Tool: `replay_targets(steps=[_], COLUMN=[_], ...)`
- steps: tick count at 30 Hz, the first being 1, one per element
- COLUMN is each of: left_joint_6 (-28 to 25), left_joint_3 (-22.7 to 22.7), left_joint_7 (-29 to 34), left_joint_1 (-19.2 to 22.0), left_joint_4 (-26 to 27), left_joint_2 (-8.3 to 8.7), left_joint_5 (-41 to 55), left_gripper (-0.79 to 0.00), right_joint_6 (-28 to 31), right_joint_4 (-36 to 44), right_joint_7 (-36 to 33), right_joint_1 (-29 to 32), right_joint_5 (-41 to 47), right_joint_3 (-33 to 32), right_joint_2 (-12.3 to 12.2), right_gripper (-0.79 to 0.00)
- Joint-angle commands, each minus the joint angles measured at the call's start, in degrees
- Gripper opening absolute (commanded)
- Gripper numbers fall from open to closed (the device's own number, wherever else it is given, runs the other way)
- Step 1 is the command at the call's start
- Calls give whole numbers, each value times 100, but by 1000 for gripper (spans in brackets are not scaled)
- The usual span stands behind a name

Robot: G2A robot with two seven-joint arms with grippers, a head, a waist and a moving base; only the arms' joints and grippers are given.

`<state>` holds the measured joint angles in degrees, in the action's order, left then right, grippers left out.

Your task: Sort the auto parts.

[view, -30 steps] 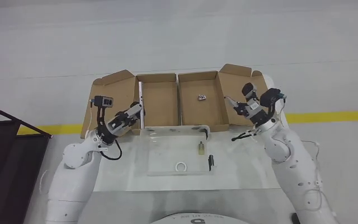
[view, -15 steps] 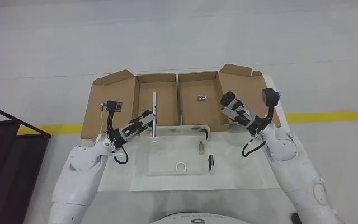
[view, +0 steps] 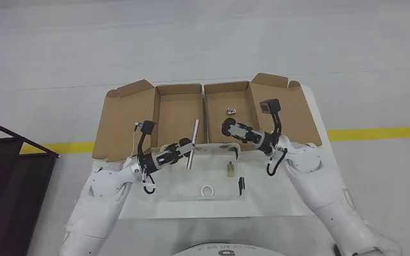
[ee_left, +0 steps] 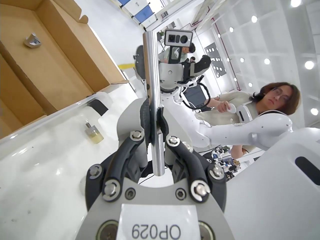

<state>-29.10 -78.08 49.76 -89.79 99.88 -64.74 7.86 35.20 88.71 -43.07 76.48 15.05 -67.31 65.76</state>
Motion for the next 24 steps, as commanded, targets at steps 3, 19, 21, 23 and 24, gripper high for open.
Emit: replay_targets(steps=[3, 19, 21, 23, 24], left_joint_6=[32, 93, 84, 75, 71], left_joint_3=[69, 320, 336, 347, 348], left_joint_7=[2, 24, 16, 9, -5], left_joint_1=[40, 169, 178, 184, 184], left_joint_4=[33, 72, 68, 60, 60], left_joint_2=[8, 47, 52, 59, 62], left_joint_5=[53, 45, 53, 59, 64], left_gripper=[-785, -785, -785, -785, -785], right_joint_6=[-45, -241, -252, -252, -245], right_joint_4=[-117, -528, -575, -621, -643], right_joint_7=[-9, -463, -520, -531, -513], right_joint_1=[-215, -724, -758, -792, -806], right_joint_5=[-23, 692, 749, 764, 734], right_joint_3=[275, 843, 899, 939, 953], right_joint_2=[55, 196, 211, 224, 230], right_gripper=[0, -308, -400, -425, -434])
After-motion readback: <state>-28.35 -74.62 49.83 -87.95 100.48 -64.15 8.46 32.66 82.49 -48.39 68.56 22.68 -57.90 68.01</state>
